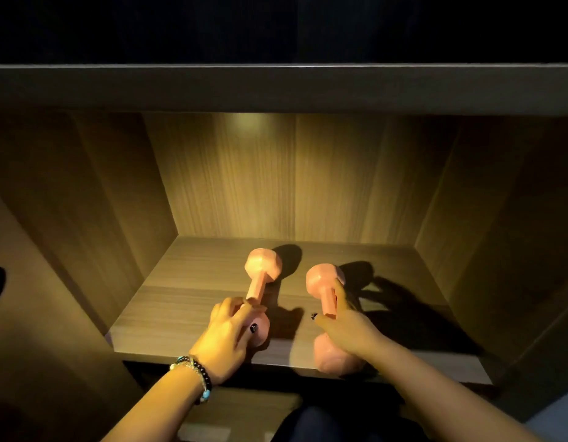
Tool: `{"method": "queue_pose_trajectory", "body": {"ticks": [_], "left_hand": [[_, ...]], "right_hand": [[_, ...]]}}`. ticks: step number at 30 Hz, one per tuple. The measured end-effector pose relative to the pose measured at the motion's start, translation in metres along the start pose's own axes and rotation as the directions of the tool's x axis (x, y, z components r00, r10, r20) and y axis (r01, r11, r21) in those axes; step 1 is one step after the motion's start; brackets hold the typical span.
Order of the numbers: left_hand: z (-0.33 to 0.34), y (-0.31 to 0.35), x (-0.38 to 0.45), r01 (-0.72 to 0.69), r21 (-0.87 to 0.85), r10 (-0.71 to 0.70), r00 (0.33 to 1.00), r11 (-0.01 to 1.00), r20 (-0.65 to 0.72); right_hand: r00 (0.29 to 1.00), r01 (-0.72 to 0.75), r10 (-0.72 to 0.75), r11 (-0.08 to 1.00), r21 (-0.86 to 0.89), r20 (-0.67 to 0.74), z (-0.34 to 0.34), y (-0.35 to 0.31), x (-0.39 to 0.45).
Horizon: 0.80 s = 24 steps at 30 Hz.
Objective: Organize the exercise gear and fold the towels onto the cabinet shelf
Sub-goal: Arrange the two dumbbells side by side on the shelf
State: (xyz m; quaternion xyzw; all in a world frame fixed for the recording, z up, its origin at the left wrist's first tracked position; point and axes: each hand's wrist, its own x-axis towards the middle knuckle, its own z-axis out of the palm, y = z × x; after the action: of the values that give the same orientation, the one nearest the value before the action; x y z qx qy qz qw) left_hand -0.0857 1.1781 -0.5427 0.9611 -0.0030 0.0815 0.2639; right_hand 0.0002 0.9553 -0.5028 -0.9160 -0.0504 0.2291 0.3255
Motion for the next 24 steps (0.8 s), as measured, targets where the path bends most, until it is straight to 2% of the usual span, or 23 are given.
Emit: {"method": "queue_pose_trajectory", "body": {"ticks": [3, 6, 9, 12, 14, 18, 20, 24], "left_hand": [[-0.015, -0.015, -0.011, 0.085, -0.026, -0.086, 0.995, 0.996, -0.046], [-0.028, -0.018, -0.018, 0.175, -0.065, -0.181, 0.978, 0.982, -0.107], [-0.034, -0.016, -0.021, 0.232, 0.107, -0.215, 0.965, 0.967, -0.147], [-0.024, -0.016, -0.027, 0.194, 0.274, -0.149, 0.973, 0.942, -0.176], [-0.018, -0.022, -0.03, 0.161, 0.371, -0.102, 0.979, 0.915, -0.176], [-0.016, -0.036, -0.025, 0.186, 0.516, -0.13, 0.981, 0.836, -0.143], [-0.02, -0.044, -0.02, 0.206, 0.554, -0.149, 0.978, 0.807, -0.146], [-0.037, -0.064, -0.007, 0.222, 0.531, -0.161, 0.974, 0.818, -0.159]], "right_hand": [[0.98, 0.188, -0.195, 0.969, -0.162, -0.029, 0.012, 0.006, -0.02], [0.964, 0.224, -0.258, 0.916, -0.333, -0.063, 0.021, 0.007, -0.024], [0.961, 0.229, -0.265, 0.922, -0.311, -0.077, 0.03, -0.005, -0.02], [0.955, 0.258, -0.29, 0.916, -0.305, -0.061, 0.041, -0.02, -0.011], [0.946, 0.303, -0.325, 0.906, -0.297, -0.025, 0.051, -0.031, -0.003], [0.925, 0.381, -0.371, 0.897, -0.224, 0.088, 0.071, -0.054, 0.011], [0.914, 0.402, -0.381, 0.895, -0.192, 0.14, 0.082, -0.065, 0.014], [0.909, 0.411, -0.381, 0.889, -0.203, 0.169, 0.101, -0.084, 0.021]]}}
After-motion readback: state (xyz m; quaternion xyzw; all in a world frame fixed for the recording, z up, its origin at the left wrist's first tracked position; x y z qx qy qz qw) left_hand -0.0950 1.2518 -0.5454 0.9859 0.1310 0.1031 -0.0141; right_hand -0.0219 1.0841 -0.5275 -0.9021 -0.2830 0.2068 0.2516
